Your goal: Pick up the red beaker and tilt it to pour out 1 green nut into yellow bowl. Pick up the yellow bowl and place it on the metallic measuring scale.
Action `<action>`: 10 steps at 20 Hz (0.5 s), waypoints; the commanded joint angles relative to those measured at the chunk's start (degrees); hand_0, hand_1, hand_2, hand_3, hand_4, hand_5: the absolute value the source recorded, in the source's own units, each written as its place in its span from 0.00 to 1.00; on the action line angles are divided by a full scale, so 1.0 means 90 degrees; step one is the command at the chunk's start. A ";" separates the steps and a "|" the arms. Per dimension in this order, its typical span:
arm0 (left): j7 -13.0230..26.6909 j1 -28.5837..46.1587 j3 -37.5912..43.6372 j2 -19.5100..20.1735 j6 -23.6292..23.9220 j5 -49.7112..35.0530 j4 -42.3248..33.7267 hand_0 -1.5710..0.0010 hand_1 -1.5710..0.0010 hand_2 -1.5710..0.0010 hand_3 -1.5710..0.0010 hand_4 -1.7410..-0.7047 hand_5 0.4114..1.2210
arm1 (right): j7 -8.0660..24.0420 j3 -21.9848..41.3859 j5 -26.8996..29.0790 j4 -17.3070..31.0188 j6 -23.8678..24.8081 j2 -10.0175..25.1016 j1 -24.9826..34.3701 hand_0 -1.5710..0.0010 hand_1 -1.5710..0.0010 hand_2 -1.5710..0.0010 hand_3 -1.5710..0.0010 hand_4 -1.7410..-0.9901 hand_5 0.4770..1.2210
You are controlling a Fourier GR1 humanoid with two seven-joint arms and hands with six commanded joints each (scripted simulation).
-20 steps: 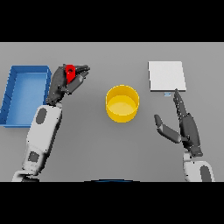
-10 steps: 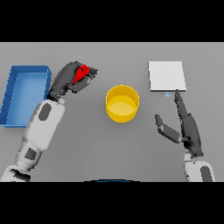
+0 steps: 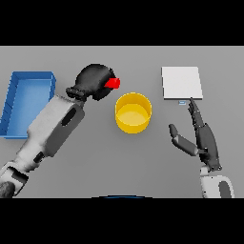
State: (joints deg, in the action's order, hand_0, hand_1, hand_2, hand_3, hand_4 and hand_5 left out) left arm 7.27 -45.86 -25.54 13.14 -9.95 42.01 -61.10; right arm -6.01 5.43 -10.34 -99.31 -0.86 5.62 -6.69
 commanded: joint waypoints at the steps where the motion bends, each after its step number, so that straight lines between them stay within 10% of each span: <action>1: 0.0056 -0.0103 -0.0190 -0.0003 -0.0154 0.0195 0.0078 0.00 0.00 0.00 0.00 0.00 0.97 | 0.0015 0.0053 -0.0059 -0.0038 0.0026 -0.0036 -0.0004 1.00 1.00 1.00 1.00 0.74 0.27; 10: -0.0591 -0.1325 -0.1521 0.0120 -0.1206 0.1674 0.0921 0.00 0.00 0.00 0.14 0.02 1.00 | 0.0194 -0.0010 0.0253 -0.0063 -0.0029 -0.0213 -0.0130 1.00 1.00 1.00 1.00 0.70 0.21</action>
State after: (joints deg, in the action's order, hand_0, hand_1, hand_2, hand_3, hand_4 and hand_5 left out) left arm 1.93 -57.79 -39.22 14.20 -20.84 57.12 -52.83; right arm -4.25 5.34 -8.07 -99.87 -1.13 3.69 -7.87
